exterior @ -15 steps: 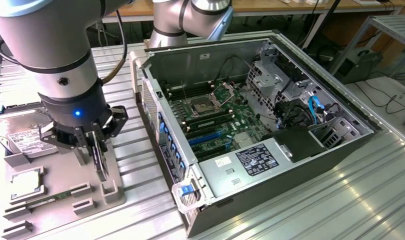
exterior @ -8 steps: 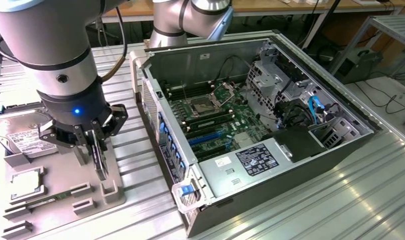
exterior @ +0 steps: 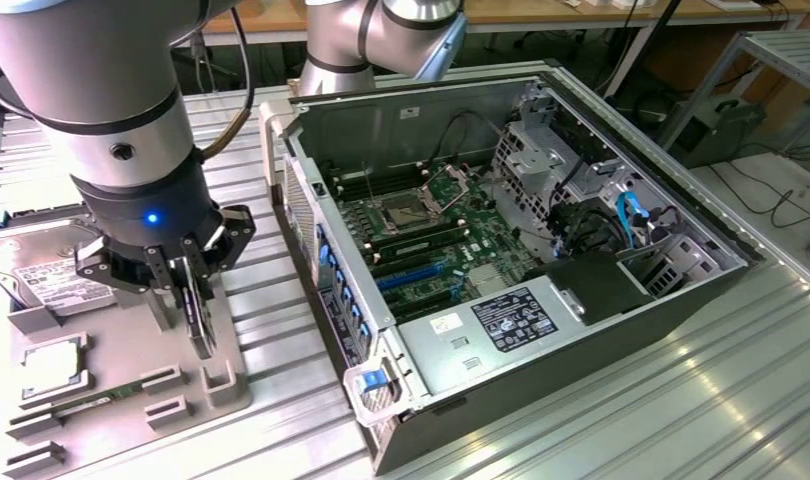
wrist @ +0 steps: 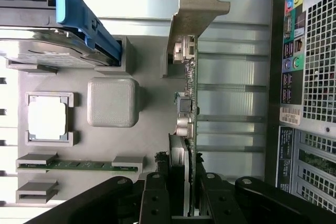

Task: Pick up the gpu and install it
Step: 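Pick up the gpu and move the gpu toward the slot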

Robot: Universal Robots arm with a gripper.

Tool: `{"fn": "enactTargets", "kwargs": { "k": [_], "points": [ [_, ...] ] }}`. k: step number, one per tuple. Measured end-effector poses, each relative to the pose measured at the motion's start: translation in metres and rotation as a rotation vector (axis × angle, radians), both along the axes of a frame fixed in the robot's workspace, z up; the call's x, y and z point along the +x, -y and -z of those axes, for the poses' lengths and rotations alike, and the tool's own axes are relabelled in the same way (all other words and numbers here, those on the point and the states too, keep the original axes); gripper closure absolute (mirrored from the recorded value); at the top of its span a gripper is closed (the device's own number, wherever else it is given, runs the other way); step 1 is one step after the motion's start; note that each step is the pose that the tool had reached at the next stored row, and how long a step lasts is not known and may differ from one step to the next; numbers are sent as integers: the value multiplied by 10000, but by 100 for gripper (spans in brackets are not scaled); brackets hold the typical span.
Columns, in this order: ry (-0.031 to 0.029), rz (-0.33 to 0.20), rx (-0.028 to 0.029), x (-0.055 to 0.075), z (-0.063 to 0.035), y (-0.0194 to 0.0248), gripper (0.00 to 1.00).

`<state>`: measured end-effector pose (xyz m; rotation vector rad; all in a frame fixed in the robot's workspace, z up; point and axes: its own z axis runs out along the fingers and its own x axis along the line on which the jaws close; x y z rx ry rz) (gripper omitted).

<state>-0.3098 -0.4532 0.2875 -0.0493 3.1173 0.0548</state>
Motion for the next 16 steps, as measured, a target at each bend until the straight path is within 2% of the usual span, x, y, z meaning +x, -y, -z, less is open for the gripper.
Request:
{"fn": "enactTargets", "kwargs": {
  "k": [8,16],
  "points": [
    [1,1,1,0,-36,0,72],
    [0,0,0,0,-117,0,72]
  ]
}}
